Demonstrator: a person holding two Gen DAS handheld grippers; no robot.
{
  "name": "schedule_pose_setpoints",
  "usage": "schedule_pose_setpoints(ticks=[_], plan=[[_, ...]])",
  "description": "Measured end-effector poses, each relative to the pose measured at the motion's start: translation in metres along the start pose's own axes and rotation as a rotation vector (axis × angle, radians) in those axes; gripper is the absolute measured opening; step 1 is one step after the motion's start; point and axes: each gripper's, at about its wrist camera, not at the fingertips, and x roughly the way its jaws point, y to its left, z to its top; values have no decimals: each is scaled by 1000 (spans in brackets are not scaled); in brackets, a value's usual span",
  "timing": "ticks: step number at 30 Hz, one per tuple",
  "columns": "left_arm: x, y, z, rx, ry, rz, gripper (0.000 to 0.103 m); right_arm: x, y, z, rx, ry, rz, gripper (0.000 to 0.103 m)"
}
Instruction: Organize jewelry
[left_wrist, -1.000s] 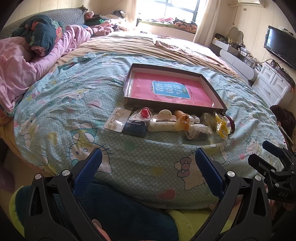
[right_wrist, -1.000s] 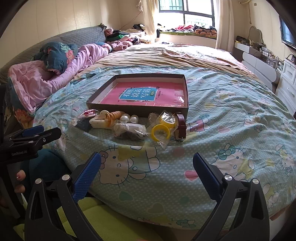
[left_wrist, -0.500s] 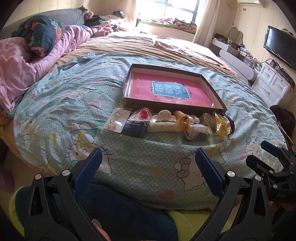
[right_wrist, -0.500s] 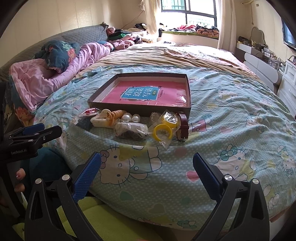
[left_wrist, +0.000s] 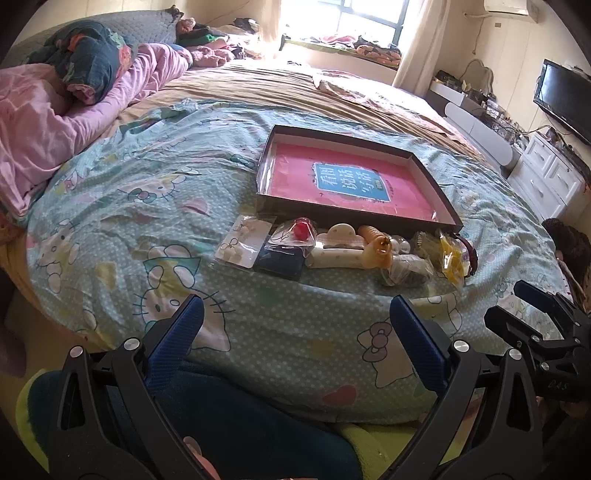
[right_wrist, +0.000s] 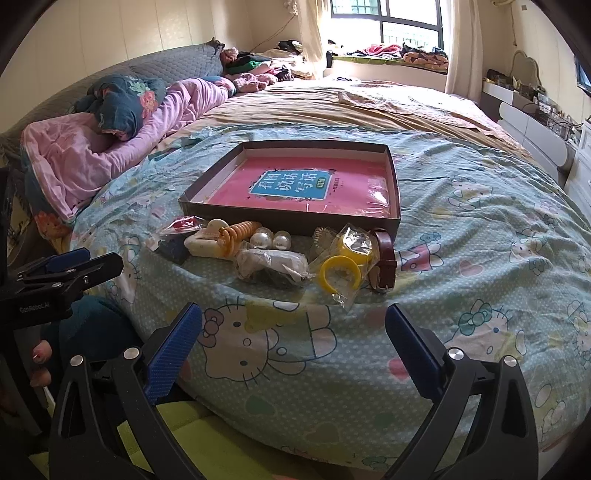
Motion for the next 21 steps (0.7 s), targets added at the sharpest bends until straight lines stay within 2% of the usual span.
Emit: schedule_pose_setpoints(ticks=[10,15,21], plan=[[19,19,14,-32,27,9,94,16,-11,16,22,2,1,99],[29,22,24,-32,26,-11,94,21,-20,26,37,-16,-12,99],[50,19,32,-8,66,-39,94,27,-32,33,58,-23,-24,99]])
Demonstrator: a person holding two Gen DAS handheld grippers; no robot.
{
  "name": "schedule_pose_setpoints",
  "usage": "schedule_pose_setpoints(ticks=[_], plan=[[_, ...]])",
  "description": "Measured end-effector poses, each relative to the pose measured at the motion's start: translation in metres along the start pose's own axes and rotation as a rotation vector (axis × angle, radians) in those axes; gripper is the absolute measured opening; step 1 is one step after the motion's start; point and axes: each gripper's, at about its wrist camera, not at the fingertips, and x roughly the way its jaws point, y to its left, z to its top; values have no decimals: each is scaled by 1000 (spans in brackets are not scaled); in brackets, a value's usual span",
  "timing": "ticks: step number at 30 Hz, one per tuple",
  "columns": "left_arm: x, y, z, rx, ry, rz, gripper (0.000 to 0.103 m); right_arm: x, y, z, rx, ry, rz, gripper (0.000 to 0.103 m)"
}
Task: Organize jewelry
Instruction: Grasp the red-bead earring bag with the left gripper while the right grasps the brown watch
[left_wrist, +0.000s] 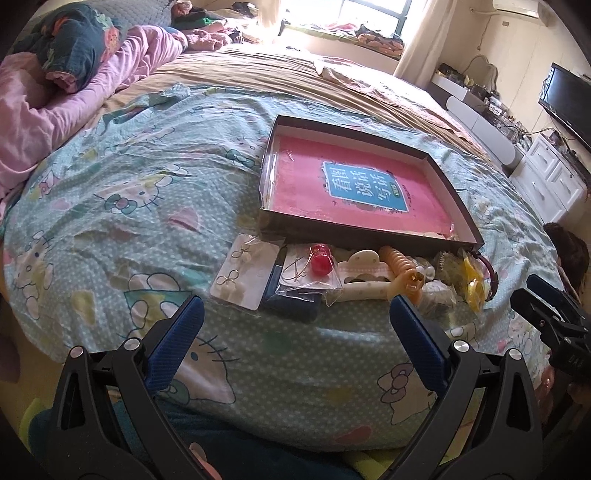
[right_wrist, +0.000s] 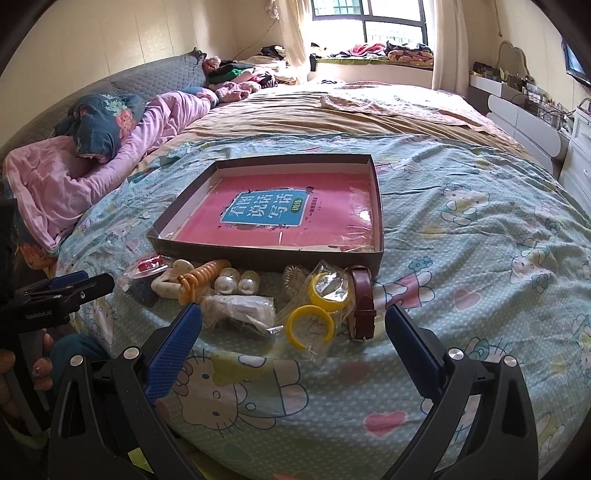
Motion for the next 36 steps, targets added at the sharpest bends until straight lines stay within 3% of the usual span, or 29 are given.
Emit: schedule_pose_setpoints(ticks=[7,16,20,30,32,34,36], plan=[[22,-4,10,4,39,-52,88,7,-16,1,33,12,-22,99],[43,-2,14,18,78,-26,73,16,-50,-3,112,33,-69,98],[49,-4,14,29,91,-28,68,26,-62,-5,129,72,-62,73],[59,-5,20,40,99,-14,54,47,-65,-5,120,110,11,32],[61,-5,20,38,103,-15,50,51,-65,-5,120,113,38,20],[61,-6,21,42,100,-14,48,51,-64,-5,105,100,44,16],[61,-7,22,52,87,1,39,47,-64,-3,90,73,37,16]])
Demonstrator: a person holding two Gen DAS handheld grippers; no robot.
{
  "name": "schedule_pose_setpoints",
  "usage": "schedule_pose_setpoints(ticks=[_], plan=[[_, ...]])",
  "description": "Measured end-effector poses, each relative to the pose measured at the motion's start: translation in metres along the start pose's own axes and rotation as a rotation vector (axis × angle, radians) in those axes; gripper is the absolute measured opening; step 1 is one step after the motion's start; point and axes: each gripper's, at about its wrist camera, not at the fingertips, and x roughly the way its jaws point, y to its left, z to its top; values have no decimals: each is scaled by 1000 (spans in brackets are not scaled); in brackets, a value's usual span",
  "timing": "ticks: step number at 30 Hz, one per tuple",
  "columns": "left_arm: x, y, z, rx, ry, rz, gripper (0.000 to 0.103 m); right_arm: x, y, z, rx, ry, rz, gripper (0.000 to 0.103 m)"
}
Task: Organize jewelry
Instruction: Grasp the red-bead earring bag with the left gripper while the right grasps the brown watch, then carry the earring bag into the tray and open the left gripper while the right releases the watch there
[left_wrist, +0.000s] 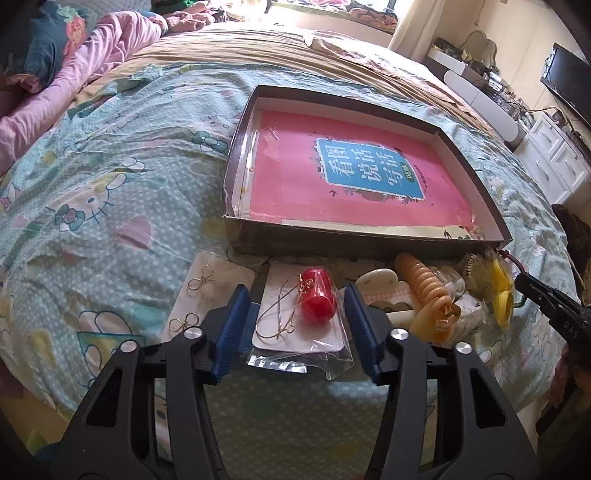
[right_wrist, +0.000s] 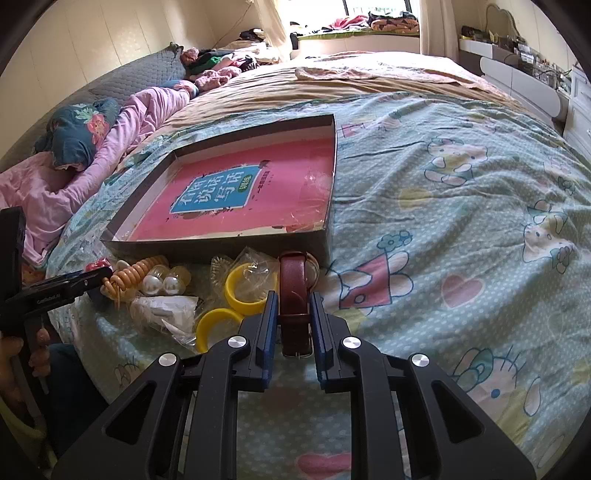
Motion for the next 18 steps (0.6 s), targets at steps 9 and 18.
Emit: schedule_pose_setpoints(ticks=[9,18], plan=[[-5,-2,8,7,-24,-26,33,-18,-8,10,-32,-88,-47,16],[-22,-8,22,11,-81,-61,31,-32,-15,24,-30,-145,-58,16]])
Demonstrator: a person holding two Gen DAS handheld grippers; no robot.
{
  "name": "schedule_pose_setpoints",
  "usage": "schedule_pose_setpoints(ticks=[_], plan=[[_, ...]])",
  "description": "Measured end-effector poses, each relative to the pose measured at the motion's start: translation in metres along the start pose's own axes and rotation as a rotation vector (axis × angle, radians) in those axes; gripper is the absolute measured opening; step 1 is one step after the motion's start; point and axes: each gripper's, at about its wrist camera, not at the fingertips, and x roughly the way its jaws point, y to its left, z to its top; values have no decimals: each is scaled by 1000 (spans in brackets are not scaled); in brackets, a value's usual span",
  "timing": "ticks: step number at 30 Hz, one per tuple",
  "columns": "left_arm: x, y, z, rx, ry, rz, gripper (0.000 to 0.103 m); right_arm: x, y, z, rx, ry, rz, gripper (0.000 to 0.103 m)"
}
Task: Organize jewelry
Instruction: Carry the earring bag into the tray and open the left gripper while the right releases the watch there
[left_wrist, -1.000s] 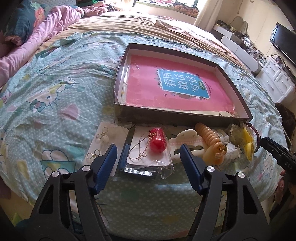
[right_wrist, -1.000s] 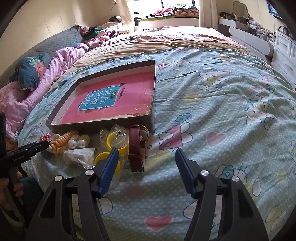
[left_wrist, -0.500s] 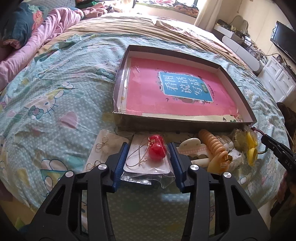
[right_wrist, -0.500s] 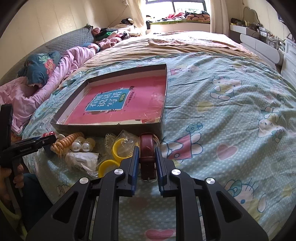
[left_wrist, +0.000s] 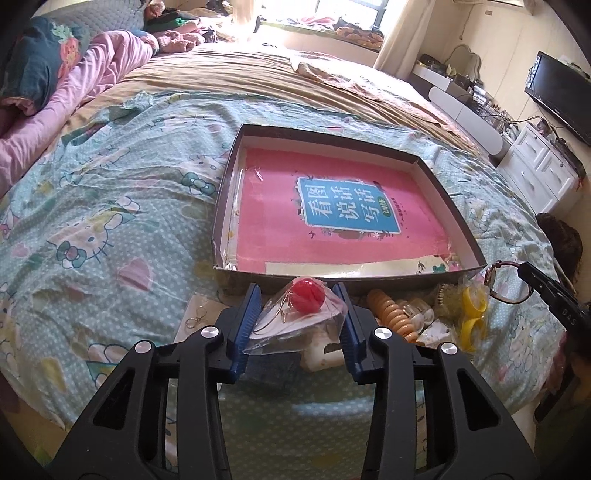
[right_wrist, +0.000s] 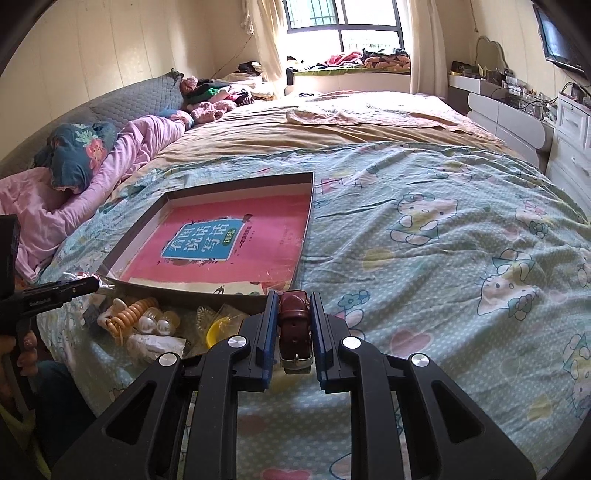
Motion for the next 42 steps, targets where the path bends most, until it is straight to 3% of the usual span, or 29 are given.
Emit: schedule_pose_setpoints(ticks=[5,23,34,42], plan=[[-4,-1,13,-3,-29,-15,15,-3,4,12,-6,-32,13,16],[1,4,62,-40,-121,-11,15,18,38,60,-54,-103,93,16],[47,-1,75,31,-117,155,15,79,36,59,18,28,144,16],[58,-16,69,83,-95,140,16,92,28,54,50,65,119,17]])
